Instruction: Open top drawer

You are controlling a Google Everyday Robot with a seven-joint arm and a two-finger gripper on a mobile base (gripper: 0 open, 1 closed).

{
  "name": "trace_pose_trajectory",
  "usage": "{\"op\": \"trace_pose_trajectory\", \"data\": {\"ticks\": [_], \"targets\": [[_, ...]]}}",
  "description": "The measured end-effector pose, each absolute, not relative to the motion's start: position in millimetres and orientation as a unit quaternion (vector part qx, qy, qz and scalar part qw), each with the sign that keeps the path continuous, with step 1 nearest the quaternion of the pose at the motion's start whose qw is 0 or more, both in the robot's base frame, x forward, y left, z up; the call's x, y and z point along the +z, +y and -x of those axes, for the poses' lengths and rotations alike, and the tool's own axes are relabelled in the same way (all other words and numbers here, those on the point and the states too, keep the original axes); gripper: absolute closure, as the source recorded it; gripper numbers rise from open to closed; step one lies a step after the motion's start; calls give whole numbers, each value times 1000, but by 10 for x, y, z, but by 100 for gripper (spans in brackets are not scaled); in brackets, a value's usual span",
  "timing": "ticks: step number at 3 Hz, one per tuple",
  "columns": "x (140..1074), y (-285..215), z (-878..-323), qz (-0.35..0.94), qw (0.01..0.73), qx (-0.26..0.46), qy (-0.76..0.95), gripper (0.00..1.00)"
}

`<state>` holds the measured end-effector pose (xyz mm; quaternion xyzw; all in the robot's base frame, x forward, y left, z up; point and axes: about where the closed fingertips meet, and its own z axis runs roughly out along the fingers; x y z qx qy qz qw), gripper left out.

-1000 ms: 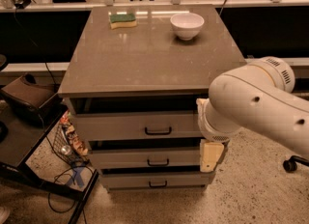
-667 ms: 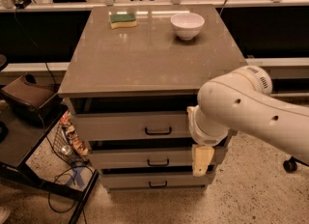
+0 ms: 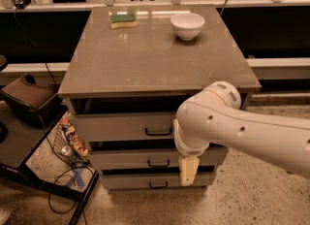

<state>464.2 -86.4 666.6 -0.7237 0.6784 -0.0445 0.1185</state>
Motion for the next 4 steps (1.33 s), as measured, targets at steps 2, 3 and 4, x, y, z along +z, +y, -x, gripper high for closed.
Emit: {"op": "trace_pose_trajectory", "data": {"ticks": [2,3,4], "targets": [[6246,-663,-4712,741,97,-62,662,0],[6110,-602,-4804,747,93,-68,655,0],[6005,-529,-4913,751,94,-64,650,0]]}}
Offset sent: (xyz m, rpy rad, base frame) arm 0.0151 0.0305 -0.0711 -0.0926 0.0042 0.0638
